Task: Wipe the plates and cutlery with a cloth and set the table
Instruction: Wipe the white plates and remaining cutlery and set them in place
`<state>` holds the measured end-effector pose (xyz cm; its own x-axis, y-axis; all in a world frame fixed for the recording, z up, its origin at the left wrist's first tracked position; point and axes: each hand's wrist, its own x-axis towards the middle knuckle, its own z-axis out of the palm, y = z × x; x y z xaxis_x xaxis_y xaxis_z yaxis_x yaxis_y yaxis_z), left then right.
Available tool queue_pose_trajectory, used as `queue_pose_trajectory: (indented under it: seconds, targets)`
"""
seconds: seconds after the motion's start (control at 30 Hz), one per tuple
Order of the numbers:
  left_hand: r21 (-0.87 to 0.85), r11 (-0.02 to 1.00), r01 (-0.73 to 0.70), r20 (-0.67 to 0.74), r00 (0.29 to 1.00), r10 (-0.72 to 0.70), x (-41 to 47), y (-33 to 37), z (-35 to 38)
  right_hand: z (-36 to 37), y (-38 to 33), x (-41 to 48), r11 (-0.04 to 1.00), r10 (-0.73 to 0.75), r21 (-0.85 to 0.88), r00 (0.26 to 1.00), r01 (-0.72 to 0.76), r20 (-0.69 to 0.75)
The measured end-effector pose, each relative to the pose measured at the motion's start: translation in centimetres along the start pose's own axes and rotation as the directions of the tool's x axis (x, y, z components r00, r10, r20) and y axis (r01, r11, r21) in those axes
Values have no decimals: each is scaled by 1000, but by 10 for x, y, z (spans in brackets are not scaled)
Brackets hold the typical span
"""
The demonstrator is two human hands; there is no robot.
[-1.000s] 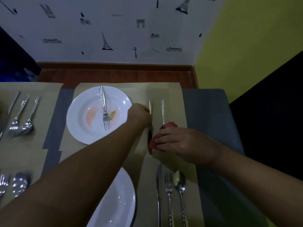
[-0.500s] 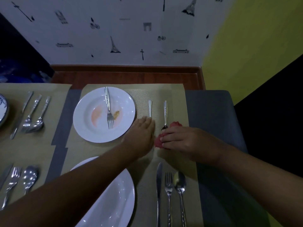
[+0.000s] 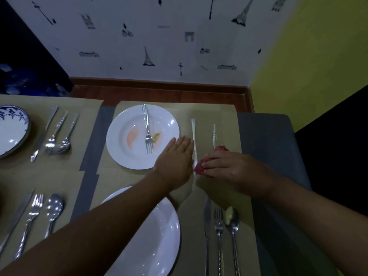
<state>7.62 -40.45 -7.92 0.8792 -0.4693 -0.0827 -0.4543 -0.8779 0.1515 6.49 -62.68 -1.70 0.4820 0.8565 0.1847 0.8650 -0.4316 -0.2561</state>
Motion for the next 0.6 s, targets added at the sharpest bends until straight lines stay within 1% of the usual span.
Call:
queue_pose_trajectory:
  seconds: [0.03,0.07,0.1,0.13,0.17,0.2,0.27,0.33,0.4,0.5,0.6]
  targets:
    - [-96,994,44,-88,995,-52,-5,-8,-7,1,-1,4,1000,9,3,1000,-9,-10]
    - [-196,974,115,-151,978,-146,-9,-19,-14,2,-2,9,1000,17,9,1000,-16,-16]
    - [-298,931,212,-174,947,-271,-13,-32,-19,4,-3,15,1000,23,15,1000,-23,-20]
    - [-394,863,316,-157,902,-402,-15,-46,-25,5,-4,23,999,26,20,999,-25,-24]
    - [-472,782,407,-110,853,-510,-16,-60,-30,7,-6,32,999,27,21,999,-26,-33]
    - [-524,708,473,-64,807,-587,-16,-74,-35,9,-7,41,999,27,19,999,-27,-43]
    - [-590,587,555,9,732,-682,-11,-98,-42,12,-11,61,999,36,16,998,-35,-58]
    - [-624,515,587,46,686,-726,-2,-116,-46,16,-14,81,999,37,6,997,-37,-68]
    - [-648,478,593,71,672,-737,9,-129,-46,18,-16,98,999,44,-2,997,-45,-63]
    - [-687,427,588,130,678,-724,28,-140,-43,21,-17,119,998,51,-16,997,-52,-56]
    - [-667,424,613,192,691,-697,43,-145,-40,27,-16,133,998,66,-9,996,-66,-54]
